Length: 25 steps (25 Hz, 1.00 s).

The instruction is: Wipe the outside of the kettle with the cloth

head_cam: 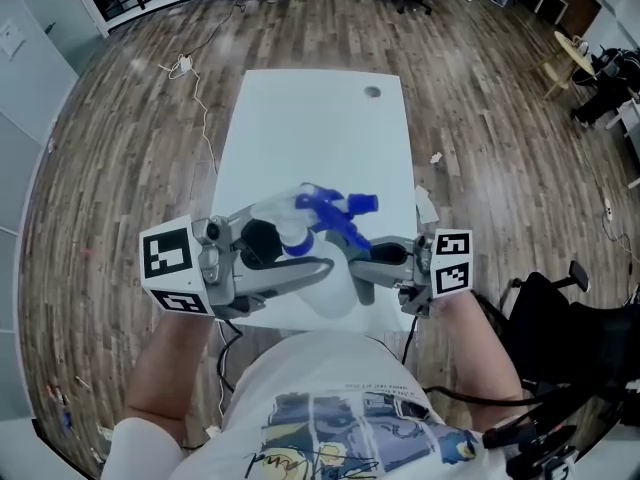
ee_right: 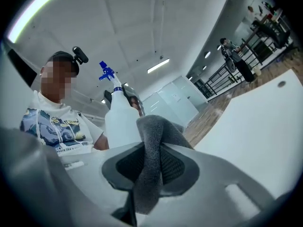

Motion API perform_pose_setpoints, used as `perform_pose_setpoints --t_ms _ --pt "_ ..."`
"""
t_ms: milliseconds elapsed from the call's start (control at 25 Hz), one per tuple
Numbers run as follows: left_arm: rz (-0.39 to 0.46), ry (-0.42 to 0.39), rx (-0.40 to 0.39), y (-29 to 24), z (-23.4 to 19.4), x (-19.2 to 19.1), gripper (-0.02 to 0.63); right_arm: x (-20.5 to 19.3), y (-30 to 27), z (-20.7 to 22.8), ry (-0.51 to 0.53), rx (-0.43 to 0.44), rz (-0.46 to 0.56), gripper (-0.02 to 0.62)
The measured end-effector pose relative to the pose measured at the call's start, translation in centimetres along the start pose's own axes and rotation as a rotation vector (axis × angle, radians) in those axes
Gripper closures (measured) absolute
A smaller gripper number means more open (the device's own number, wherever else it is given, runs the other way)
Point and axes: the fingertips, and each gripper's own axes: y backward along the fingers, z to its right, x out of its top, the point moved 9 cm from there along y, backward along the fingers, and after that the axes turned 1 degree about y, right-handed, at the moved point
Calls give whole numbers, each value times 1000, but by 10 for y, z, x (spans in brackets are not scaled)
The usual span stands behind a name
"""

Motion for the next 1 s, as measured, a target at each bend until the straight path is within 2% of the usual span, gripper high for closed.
perform_pose_setpoints --t_ms 360,520,640,760,880,1000 --pt "27 -22 29 -6 2 -7 417 -62 26 17 -53 -106 -82 521" --pt "13 -38 75 -2 0 -12 417 -78 33 19 -21 -206 -108 521" --pt "-21 -48 137 4 -7 -21 417 -70 39 12 68 -334 -94 521" --pt "-60 -59 207 8 -13 -29 417 -42 44 -11 201 -441 -53 522" --pt "-87 -58 264 9 -19 -38 417 -7 48 -45 351 -504 0 520" --pt "-106 -59 293 9 -29 -50 417 29 46 -84 499 -526 73 521"
